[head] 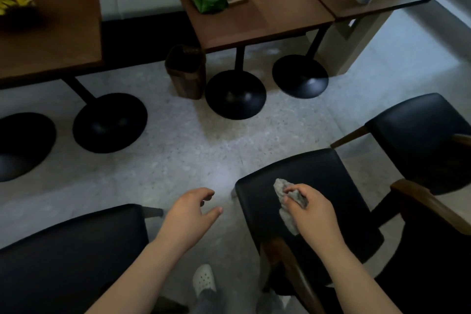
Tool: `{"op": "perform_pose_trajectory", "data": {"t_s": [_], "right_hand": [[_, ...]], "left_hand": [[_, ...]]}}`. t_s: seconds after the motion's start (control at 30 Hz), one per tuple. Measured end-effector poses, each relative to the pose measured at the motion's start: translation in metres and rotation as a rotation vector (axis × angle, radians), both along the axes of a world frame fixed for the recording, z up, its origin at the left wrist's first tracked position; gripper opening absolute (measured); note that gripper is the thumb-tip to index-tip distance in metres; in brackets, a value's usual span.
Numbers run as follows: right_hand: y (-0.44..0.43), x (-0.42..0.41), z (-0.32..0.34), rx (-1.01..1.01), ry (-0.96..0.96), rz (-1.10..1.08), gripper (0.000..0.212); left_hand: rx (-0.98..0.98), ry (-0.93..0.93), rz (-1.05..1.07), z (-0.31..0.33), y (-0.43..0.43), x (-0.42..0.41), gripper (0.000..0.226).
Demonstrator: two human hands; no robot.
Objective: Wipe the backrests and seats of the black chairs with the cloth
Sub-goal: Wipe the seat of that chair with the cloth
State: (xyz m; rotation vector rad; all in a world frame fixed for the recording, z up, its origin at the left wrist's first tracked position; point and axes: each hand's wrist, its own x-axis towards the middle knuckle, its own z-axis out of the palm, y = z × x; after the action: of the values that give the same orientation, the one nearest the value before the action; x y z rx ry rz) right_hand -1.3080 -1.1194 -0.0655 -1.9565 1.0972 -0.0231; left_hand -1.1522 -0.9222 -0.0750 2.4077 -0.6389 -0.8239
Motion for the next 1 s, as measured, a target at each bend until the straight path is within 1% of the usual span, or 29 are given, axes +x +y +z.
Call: {"op": "perform_pose_trajectory", "data": {"t_s": [0.17, 0.37, 0.63, 0.77, 0.87, 1.0], "right_hand": [[0.018, 0.029, -0.002, -0.013, 0.003, 0.023, 0.007], [0.002, 0.065, -0.006, -0.028, 0.041, 0.026, 0.008], [-0.053, 0.143, -0.012, -0.012, -0.066, 0.019, 0.005], [-0.091, 0.185, -0.012, -0.016, -0.072, 0.026, 0.004], [-0.111, 0.211, -0.012, -0.037, -0.066, 0.018, 0.003], [-0.127, 0.240, -0.013, -0.037, -0.073, -0.047, 0.005]], "left_hand": [[0.001, 0.009, 0.001, 0.002, 0.020, 0.028, 0.049], [0.001, 0.028, -0.005, 0.002, 0.009, 0.062, 0.049], [0.077, -0.055, -0.041, 0.008, -0.050, 0.135, 0.047], [0.072, -0.053, -0.031, 0.011, -0.083, 0.169, 0.047], [0.076, -0.037, -0.061, 0.010, -0.105, 0.195, 0.049], [0.069, -0.013, -0.126, 0.009, -0.136, 0.235, 0.049]]}}
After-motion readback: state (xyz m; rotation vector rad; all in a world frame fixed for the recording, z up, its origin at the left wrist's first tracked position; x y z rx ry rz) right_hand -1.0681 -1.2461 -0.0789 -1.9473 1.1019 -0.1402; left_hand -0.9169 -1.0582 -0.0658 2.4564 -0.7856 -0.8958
